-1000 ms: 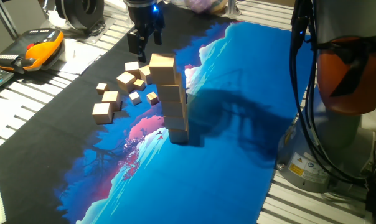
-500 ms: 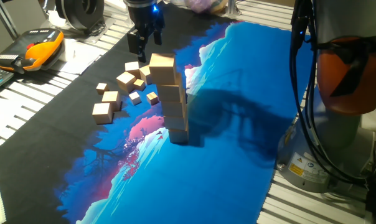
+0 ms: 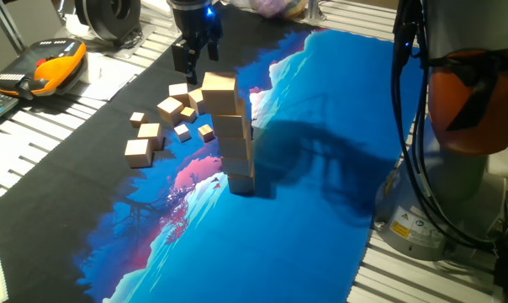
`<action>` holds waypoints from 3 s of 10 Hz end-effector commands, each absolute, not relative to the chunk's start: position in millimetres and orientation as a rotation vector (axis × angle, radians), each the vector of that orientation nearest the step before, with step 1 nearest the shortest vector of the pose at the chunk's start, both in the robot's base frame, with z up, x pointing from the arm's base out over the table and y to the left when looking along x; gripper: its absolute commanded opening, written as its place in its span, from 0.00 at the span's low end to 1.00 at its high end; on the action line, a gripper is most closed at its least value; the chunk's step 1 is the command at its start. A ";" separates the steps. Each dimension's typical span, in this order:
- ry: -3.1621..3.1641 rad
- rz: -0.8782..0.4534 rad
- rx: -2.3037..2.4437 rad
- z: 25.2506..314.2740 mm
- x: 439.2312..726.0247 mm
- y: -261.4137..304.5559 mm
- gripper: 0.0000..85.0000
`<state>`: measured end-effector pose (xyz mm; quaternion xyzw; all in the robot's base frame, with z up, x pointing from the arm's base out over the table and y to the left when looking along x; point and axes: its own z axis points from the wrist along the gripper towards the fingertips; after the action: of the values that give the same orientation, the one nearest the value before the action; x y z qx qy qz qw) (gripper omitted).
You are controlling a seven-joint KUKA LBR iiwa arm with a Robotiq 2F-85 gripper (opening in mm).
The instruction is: Stack the blocks in a vertical line of five
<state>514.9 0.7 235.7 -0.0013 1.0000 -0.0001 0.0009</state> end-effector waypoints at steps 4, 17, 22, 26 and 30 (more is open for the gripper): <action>3.191 0.201 0.598 235.7 514.9 0.7 0.00; 3.184 0.196 0.647 235.0 516.5 3.8 0.00; 3.143 0.095 0.838 247.3 549.7 44.6 0.00; 3.113 0.074 0.871 231.4 587.9 70.5 0.00; 2.995 0.039 0.958 198.4 622.4 99.9 0.00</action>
<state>623.2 100.7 201.4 0.3052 0.9522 0.0120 -0.0036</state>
